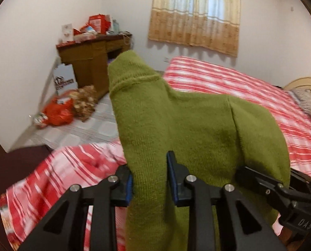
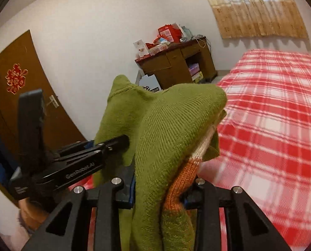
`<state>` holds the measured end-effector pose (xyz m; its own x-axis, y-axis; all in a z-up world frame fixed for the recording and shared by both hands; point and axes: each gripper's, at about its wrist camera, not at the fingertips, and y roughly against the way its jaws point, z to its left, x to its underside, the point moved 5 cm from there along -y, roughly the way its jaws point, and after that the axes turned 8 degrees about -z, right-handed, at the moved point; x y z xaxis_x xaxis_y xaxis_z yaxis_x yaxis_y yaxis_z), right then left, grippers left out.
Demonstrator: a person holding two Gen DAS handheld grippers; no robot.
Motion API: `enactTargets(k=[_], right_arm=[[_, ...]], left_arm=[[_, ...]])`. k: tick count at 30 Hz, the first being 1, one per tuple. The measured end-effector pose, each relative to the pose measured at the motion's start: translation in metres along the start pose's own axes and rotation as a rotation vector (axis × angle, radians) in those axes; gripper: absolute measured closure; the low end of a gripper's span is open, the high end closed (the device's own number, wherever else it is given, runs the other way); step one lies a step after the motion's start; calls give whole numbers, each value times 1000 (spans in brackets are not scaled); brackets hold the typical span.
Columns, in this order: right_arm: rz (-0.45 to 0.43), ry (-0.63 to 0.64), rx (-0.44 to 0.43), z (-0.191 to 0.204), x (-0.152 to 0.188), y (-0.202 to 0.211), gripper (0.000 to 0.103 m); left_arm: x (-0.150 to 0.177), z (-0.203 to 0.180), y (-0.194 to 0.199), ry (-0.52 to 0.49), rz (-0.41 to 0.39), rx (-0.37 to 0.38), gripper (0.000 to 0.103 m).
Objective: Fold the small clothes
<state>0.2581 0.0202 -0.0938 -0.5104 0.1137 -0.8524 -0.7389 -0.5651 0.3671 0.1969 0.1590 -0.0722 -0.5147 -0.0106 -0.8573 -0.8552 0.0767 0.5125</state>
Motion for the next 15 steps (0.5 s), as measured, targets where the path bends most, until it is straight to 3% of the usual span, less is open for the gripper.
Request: enactTargets(k=[3,6,7,9,15], right_arm=[[-6,3,68,-23,9,-48,70],[84,-21,175,-59,32,-83,70],[103,-67,159,-70,38,-88,69],[107,-173,120,-87,39,-88,63],[116,-226,101,-97,36,-81,59]], left_arm=[[8,13,-46,-9,-10,-55,74],[34,29,-96,-11,93,-160,76],[40,35,-103,29,144,-148,77],[34,45,-102,115,130,-109,75],[36,44,-94,101,135,-112,70]])
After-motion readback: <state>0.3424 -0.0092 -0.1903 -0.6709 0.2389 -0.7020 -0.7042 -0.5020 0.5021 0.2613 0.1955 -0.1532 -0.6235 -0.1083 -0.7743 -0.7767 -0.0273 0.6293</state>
